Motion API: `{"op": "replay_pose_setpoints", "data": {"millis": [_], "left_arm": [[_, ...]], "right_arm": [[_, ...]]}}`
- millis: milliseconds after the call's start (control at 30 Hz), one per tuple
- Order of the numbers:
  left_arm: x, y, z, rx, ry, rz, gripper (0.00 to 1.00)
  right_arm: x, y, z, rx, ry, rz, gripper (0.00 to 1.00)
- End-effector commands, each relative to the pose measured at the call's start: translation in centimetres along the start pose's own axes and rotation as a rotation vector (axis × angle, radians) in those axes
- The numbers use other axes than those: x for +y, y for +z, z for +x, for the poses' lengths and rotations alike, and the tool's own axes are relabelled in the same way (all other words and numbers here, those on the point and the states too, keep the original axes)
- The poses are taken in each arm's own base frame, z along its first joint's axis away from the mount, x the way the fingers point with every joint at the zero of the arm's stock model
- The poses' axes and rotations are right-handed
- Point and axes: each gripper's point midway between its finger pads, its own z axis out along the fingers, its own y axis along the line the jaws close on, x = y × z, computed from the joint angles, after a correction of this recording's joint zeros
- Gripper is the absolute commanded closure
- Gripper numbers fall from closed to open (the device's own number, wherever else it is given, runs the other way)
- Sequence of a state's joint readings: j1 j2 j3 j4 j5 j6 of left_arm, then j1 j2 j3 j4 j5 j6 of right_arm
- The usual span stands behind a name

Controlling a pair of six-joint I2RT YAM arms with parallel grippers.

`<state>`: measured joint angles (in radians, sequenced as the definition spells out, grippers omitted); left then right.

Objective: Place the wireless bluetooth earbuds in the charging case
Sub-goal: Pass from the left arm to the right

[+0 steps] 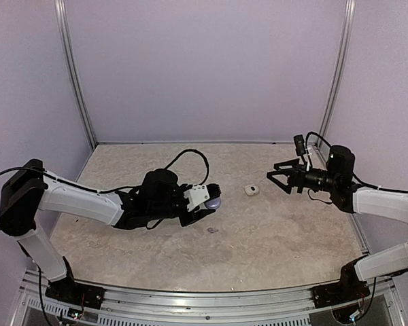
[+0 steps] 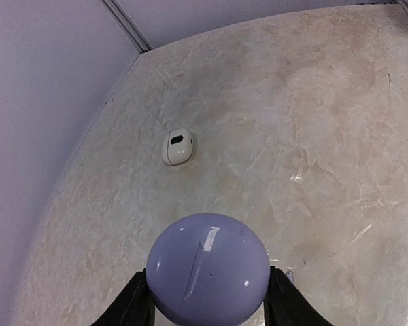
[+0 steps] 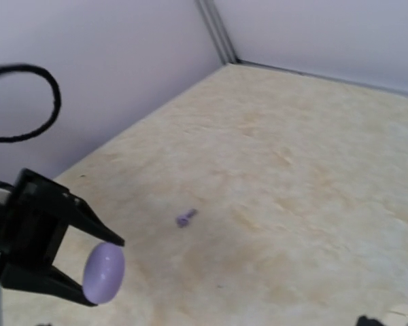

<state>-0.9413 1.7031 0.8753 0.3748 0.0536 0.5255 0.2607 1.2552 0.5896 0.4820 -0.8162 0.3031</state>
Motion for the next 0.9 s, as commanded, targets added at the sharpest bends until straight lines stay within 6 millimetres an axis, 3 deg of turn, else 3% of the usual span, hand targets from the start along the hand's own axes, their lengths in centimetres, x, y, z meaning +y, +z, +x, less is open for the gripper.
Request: {"op": "replay_pose_setpoints", "data": {"millis": [0,167,333,867], "left_arm": [[1.7,-1.9,-3.3,-0.037,0.077,-0.156,0.64],[1.3,-3.4,-7.3,-0.093,0.134,-0.213,0.64],[1.4,-4.2,-9.7,-0.123,0.149,-0.255,0.64],[0.7,-5.2,-12.7,-0.205,0.153,-0.294,0.64]], "right_arm": [[3.1,-0.5,-0.8,-0.021,-0.041,-0.107,0.05],[5.3,-0.3,-0.3,-0.003,-0.053,-0.153,0.09],[7.0,0.4,0.2,-0.002,-0.049,-0.186,0.15],[10.8,5.7,1.7,0.024,0.064,-0.311,0.34]]}}
